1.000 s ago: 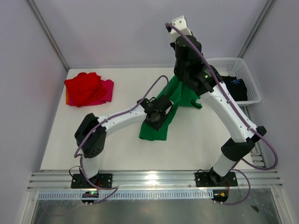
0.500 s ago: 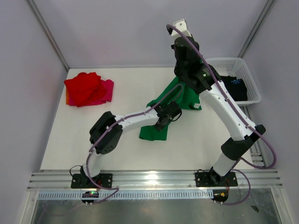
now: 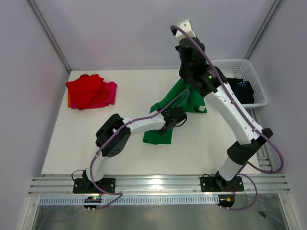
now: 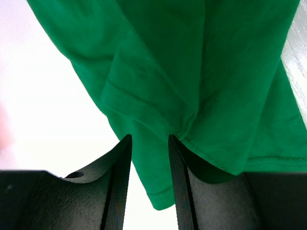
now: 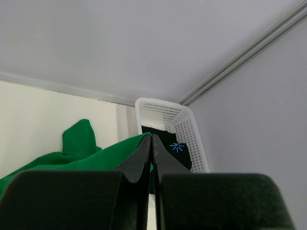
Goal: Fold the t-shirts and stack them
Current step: Flatten out the tshirt
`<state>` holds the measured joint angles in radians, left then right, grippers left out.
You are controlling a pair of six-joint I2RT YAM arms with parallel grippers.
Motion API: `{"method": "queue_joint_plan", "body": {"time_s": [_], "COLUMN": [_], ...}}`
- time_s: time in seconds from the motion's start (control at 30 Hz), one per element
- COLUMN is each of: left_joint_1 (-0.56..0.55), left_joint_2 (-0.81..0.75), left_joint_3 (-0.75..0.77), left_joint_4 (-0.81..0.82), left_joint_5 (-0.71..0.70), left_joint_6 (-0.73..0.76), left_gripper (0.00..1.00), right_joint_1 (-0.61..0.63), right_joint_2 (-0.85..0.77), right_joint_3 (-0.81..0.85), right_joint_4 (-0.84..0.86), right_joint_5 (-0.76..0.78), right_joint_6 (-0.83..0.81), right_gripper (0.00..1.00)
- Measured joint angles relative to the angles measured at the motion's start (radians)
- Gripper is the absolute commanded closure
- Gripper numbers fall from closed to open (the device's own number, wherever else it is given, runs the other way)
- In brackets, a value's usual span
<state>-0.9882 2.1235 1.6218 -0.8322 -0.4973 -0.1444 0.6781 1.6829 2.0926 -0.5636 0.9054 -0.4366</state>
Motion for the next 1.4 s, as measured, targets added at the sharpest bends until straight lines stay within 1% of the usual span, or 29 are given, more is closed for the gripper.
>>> {"method": "queue_joint_plan", "body": {"time_s": [0.6,0.8,0.83,0.97,1.3,1.4], "left_joint_1": [-0.024,-0.024,-0.024,-0.024,-0.024,-0.024], "left_joint_2": [0.000,0.023,0.027,0.038,0.042,0.048], "left_joint_3": [0.006,0.003,0.003,0.003,0.007,0.031], "left_joint_4": [-0.015,-0.011,-0.010,-0.009,-0.013,-0.034], "left_joint_5": [0.029,0.027,0.027,0.030,0.029,0.018], "left_joint_6": [-0.012,-0.010,-0.010,-0.010,-0.010,-0.010], "left_gripper": [0.62,0.70,0.74,0.86,0.92,0.92], "right_joint_1": [-0.002,-0.006,-0.008,-0.011,-0.013,-0.013], "right_joint_2": [0.013,0.013,0.013,0.013,0.013,0.013], "right_joint_3": [0.000,0.000,0.000,0.000,-0.002,-0.002], "right_joint_4": [-0.007,-0.008,-0.008,-0.008,-0.008,-0.008], "right_joint_5": [-0.004,-0.005,-0.005,-0.005,-0.010,-0.011], "right_joint_6": [0.018,0.018,0.018,0.018,0.018,0.018], "right_gripper": [0.97,0.97,0.97,0.97,0.97,0.97]}}
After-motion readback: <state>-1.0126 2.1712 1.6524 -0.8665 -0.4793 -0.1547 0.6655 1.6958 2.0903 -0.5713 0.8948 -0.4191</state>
